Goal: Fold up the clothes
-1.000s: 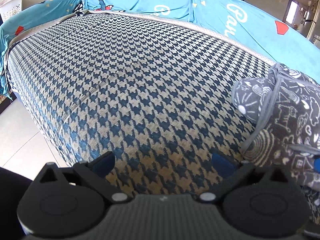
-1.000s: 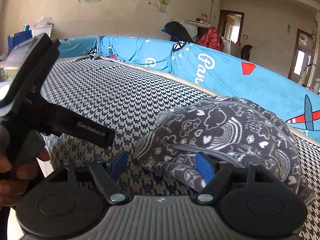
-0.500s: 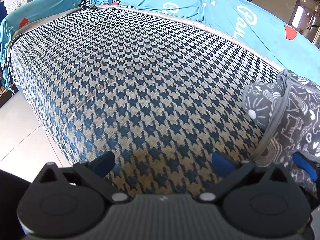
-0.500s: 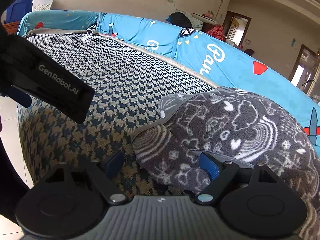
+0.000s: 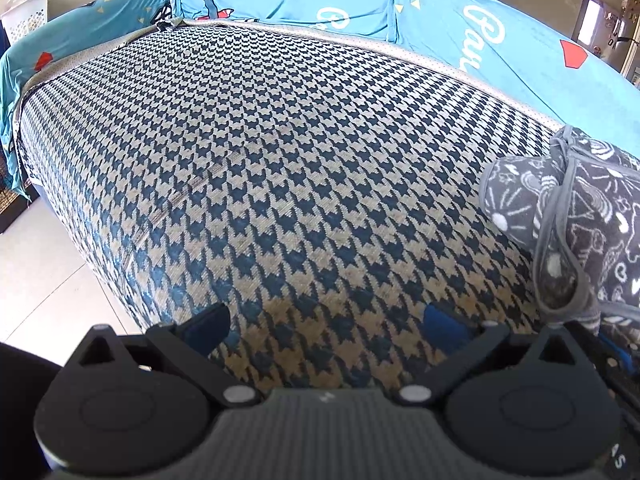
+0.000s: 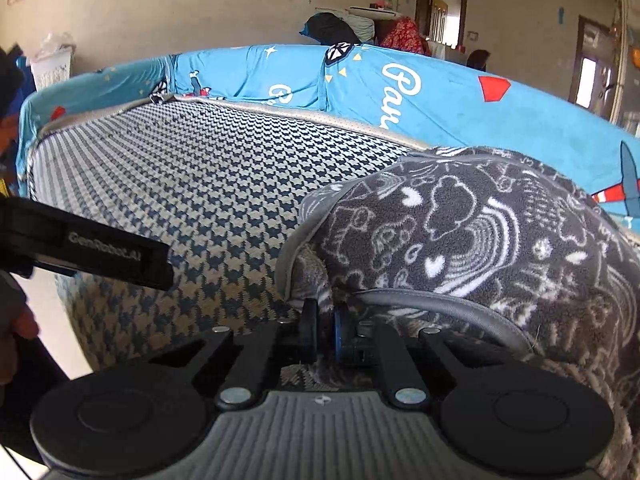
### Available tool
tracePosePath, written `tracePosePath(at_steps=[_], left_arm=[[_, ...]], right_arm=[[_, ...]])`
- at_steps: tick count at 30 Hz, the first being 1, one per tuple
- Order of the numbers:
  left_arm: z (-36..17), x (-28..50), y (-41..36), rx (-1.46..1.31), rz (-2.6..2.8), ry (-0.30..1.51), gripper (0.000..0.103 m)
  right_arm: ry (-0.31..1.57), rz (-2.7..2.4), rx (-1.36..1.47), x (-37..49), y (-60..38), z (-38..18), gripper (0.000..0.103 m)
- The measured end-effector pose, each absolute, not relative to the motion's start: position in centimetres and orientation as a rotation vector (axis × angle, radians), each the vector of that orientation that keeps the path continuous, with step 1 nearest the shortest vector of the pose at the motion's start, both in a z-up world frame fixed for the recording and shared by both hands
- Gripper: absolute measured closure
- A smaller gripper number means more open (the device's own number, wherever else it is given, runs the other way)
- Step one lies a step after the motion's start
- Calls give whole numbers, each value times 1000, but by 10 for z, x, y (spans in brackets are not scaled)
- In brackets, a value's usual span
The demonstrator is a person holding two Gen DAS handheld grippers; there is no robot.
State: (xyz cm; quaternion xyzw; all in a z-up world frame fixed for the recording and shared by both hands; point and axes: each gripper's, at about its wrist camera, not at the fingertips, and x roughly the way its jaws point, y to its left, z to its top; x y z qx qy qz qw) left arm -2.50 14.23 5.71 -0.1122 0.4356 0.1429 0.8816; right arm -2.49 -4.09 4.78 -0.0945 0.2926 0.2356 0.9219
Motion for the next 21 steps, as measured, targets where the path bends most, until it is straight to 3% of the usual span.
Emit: tracePosePath(at_steps=[7, 21], left_arm=[[60, -25, 142, -262, 276, 908, 0], [58, -24, 116, -264, 164, 916, 0]], right_arm=[[627, 563, -98, -44, -62, 63, 95], [684, 689, -233, -132, -77, 48, 100]])
